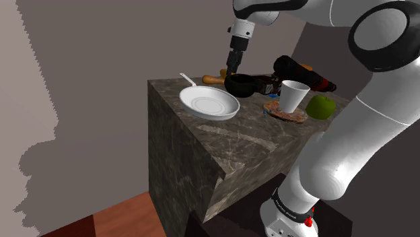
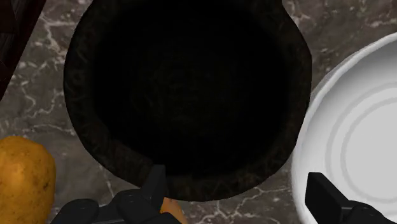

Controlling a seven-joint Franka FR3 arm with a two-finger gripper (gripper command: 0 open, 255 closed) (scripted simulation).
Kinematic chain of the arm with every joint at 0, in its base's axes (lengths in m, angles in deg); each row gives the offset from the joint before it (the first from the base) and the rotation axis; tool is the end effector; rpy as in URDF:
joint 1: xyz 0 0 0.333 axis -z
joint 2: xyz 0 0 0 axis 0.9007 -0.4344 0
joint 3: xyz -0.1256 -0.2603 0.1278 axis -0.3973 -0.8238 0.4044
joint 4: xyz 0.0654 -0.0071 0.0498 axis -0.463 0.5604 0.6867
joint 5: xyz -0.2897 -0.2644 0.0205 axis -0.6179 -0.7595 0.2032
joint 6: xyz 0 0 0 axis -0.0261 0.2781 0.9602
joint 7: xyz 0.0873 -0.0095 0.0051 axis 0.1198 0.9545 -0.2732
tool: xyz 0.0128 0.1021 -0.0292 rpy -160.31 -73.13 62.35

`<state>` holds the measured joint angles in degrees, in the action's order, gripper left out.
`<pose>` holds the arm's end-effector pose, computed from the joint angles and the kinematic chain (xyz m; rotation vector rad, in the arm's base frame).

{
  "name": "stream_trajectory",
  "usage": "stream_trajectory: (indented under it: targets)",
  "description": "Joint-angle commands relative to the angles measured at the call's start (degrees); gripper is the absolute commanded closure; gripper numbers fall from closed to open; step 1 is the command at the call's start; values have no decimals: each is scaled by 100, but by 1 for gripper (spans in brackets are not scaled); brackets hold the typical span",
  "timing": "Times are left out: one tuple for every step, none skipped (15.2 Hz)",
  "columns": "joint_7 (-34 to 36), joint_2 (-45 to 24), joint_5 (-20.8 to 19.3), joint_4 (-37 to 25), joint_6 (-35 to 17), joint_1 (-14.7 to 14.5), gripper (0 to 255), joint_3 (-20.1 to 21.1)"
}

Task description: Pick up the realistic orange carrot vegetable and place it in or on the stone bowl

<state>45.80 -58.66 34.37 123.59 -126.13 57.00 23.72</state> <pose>0.4887 -0.1670 0.5627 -3.0191 -0.4644 0.0659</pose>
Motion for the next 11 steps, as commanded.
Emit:
stream_trajectory:
  targets:
    - [-560, -603, 258, -486, 23, -8, 0, -130]
    - [-809, -887, 387, -733, 60, 10, 0, -164]
    - [-1050, -1173, 517, -990, 109, 42, 0, -182]
    - [-1282, -1460, 647, -1260, 168, 84, 0, -189]
    - [-1503, -1748, 773, -1543, 237, 139, 0, -180]
    - [-1714, -2036, 894, -1840, 318, 201, 0, -162]
    - [-1909, -2323, 1008, -2149, 408, 274, 0, -128]
    - [-1906, -2301, 998, -2045, 322, 269, 0, -115]
    - [-1905, -2282, 991, -1944, 238, 257, 0, -110]
    - [-1904, -2265, 986, -1846, 155, 244, 0, -106]
    - [-1904, -2250, 982, -1749, 73, 233, 0, -103]
